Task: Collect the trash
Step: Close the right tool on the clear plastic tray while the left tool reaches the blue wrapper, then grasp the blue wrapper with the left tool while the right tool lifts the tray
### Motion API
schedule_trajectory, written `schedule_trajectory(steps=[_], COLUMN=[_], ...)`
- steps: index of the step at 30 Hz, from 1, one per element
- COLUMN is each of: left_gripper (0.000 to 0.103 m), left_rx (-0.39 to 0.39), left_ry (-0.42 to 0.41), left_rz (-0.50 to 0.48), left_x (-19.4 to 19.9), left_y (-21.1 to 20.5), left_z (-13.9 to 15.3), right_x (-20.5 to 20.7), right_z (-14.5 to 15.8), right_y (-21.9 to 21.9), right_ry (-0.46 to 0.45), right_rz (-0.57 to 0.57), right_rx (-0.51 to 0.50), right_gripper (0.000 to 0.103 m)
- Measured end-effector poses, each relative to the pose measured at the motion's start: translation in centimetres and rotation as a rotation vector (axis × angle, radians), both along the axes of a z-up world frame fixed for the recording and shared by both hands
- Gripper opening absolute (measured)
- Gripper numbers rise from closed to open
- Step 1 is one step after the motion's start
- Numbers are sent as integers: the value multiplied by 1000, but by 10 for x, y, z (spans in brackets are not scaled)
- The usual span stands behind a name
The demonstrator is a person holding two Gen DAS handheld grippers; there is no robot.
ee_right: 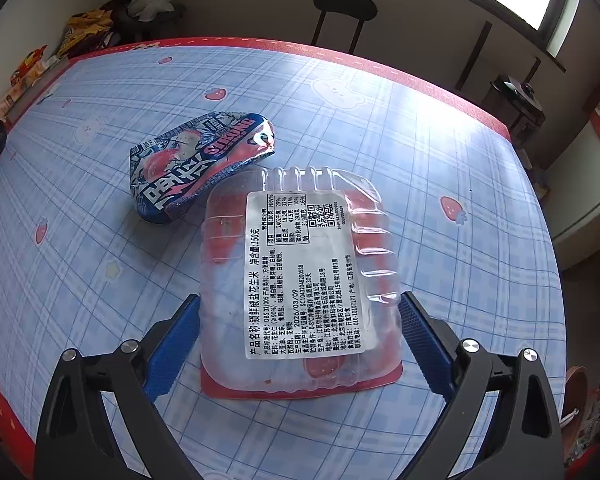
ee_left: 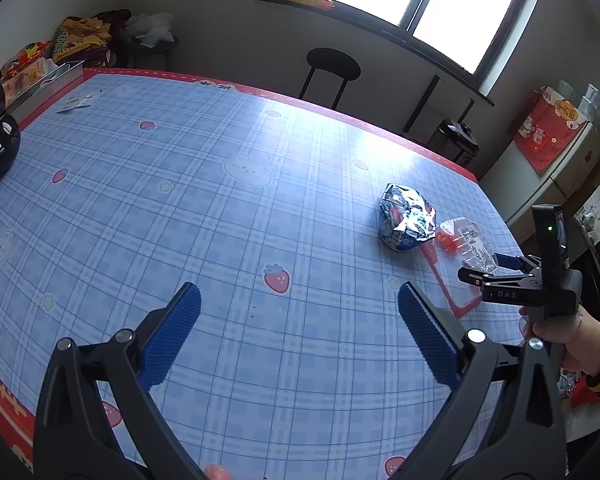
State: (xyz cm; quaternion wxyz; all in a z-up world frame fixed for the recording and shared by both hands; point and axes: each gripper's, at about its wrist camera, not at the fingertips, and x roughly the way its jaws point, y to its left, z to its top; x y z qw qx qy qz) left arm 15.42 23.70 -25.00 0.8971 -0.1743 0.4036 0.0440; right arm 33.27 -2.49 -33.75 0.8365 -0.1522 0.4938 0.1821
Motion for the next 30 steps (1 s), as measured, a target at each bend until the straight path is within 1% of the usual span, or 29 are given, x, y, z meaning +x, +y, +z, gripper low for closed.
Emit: schedule_trajectory(steps=[6,10,16,21,22,23,24,25,26,28,30], left_gripper=[97,97,97,96,93,86,65,57,57,57,59], left_rx=[-3,-8,-15,-62,-71,-85,-104,-120,-136,-157,-144], left_ry=[-4,-5,-18,-14,-4,8,26,53,72,80,88], left_rz=[-7,-30,-98,-194,-205,-214,-219,-216,-210,-206,-236], left_x=[0,5,22,57,67,78,90,104,116,137,156], left_y=[-1,-4,-22,-45,-49,-53,-56,-58,-60,-64,-74], left_z=[1,4,7,0,-4,-8,-14,-21,-28,-37,-43], right_x=[-5,-11,-23,-36,-38,-41,-43,-44,-46,-50,-54], right_z=[1,8,31,48,50,53,55,56,58,61,62], right_y=[-3,-8,-22,-44,-49,-53,-57,-61,-66,-74,-86], right_ry=[-4,-18,-60,-94,-98,-103,-106,-108,-108,-115,-118], right_rz=[15,-2,-22,-55,-61,-67,-73,-79,-85,-100,-117], right_rx=[19,55,80,116,121,126,131,135,142,145,149], right_gripper=[87,87,87,87,87,87,87,87,87,87,87])
